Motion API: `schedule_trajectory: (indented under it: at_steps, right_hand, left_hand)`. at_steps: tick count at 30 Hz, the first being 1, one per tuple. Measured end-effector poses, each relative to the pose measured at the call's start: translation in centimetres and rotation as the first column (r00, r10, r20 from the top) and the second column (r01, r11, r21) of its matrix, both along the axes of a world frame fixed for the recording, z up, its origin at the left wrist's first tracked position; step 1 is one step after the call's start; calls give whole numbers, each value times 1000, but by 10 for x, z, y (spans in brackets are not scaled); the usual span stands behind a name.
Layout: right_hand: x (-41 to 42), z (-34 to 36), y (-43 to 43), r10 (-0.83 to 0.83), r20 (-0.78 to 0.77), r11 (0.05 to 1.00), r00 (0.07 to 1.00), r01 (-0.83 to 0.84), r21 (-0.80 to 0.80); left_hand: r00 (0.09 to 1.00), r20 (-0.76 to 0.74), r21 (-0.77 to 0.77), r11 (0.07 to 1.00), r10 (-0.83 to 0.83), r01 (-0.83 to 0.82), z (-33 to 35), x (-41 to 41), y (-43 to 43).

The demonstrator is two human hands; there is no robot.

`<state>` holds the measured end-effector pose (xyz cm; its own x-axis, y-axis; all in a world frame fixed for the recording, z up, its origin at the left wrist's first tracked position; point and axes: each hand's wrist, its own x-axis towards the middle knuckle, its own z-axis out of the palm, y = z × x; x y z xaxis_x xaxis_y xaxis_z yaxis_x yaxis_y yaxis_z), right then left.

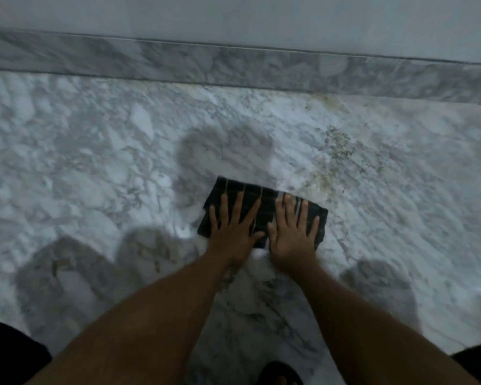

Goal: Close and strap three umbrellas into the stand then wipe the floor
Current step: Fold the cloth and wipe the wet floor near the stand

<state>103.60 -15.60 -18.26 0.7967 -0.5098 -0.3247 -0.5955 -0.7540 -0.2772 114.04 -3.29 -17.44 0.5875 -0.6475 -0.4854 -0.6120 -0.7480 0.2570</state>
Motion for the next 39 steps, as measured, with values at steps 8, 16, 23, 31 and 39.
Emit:
schedule_trajectory:
  at_steps: [8, 16, 23, 31, 39]
  right_hand:
    - [-35, 2, 93, 226, -72, 974, 971, -227, -2]
    - [-56, 7, 120, 378, -105, 926, 920, -377, 31]
    - [-46, 24, 115, 301, -1, 945, 954, -298, 135]
    - [-39, 19, 101, -5, 236, 994, 972, -20, 104]
    - [-42, 20, 111, 21, 350, 999, 937, -32, 26]
  left_hand:
    - [982, -62, 70, 982, 179, -174, 5, -59, 114]
    - [951, -105, 130, 952, 291, -277, 11, -90, 151]
    - [910, 22, -28, 910, 414, -413, 22, -77, 153]
    - [893, 185, -157, 909, 411, -386, 17, -44, 157]
    - [871, 162, -216, 878, 463, -427, 18, -47, 155]
